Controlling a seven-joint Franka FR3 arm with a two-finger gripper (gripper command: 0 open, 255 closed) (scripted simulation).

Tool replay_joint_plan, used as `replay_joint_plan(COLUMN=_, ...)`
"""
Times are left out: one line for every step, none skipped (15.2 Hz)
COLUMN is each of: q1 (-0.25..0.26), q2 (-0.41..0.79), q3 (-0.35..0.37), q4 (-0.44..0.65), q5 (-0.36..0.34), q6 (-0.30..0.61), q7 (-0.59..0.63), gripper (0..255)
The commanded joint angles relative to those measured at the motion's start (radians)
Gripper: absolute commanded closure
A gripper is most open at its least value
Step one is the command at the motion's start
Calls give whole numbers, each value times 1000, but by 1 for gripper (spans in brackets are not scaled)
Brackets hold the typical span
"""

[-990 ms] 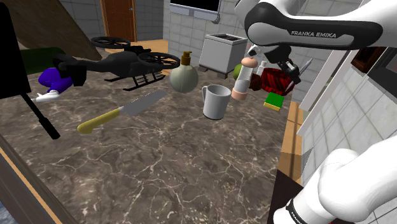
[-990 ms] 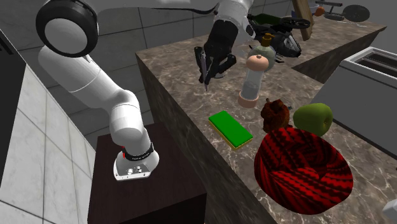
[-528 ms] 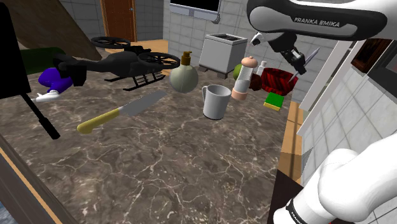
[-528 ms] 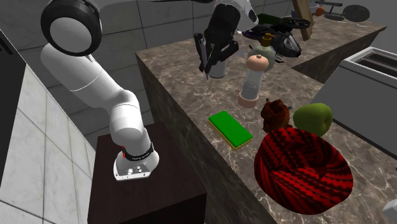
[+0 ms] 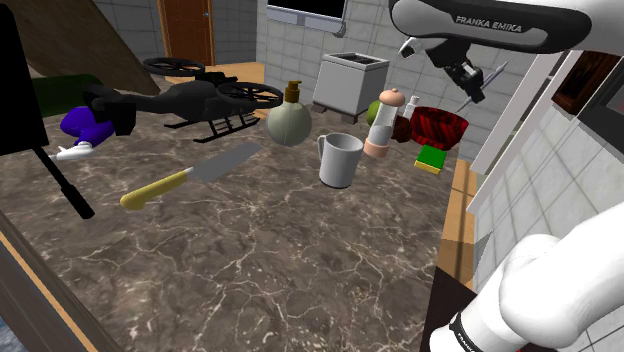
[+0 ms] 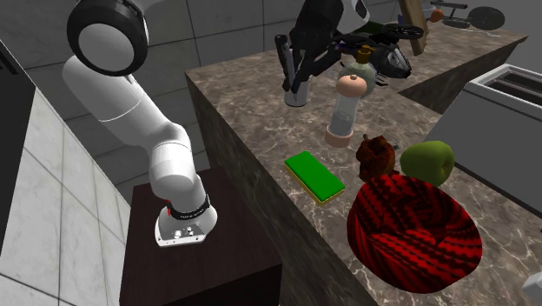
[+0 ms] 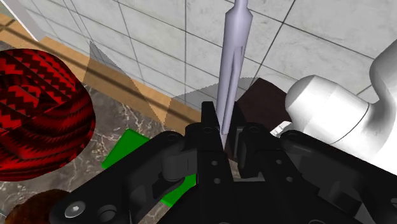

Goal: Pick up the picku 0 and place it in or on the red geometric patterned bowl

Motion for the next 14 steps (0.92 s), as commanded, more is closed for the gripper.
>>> replay_joint_plan(q1=-15, q2=29, q3=-29, q4=23, q5=-28, q6=35, q7=-38, gripper=255)
replay_joint_plan(q1=-24, q2=45, q3=-44, q4=35, q5=-42, q6=54, q7=-56, gripper=255)
replay_joint_plan(q1=-33, q2=62, q3=-59, q4=48, q5=-54, q6=74, q7=-75, gripper=255)
replay_joint_plan(q1=-42, q2=81, q3=-74, q4=63, q5=-65, q6=94, q7=-93, gripper=255)
replay_joint_plan(q1=-52, q2=100, q3=-88, q4=79, q5=-76, q6=113, q7=-111, gripper=255)
replay_joint_plan(q1=-62, q2=120, q3=-102, q4=96, q5=-85, q6=132, q7=-129, gripper=255)
replay_joint_plan(q1=-72, q2=142, q3=-116, q4=116, q5=-93, q6=151, q7=-147, gripper=255)
replay_joint_plan(q1=-82, q2=164, q3=-129, q4=136, q5=-101, q6=169, q7=-165, gripper=255)
replay_joint_plan(q1=-93, q2=188, q3=-143, q4=159, q5=-108, q6=187, q7=-183, gripper=255)
replay_joint_plan(q1=-103, q2=213, q3=-155, q4=183, q5=-113, q6=205, q7=-201, gripper=255)
replay_joint_plan(q1=-114, q2=239, q3=-168, q4=209, q5=-118, q6=222, q7=-219, gripper=255)
replay_joint_plan(q1=-126, q2=266, q3=-180, q4=237, q5=-122, q6=239, q7=-237, gripper=255)
replay_joint_plan(q1=-137, q2=294, q3=-191, q4=266, q5=-124, q6=255, q7=-256, gripper=255)
replay_joint_plan(q1=-149, q2=324, q3=-203, q4=298, q5=-126, q6=271, q7=-275, gripper=255)
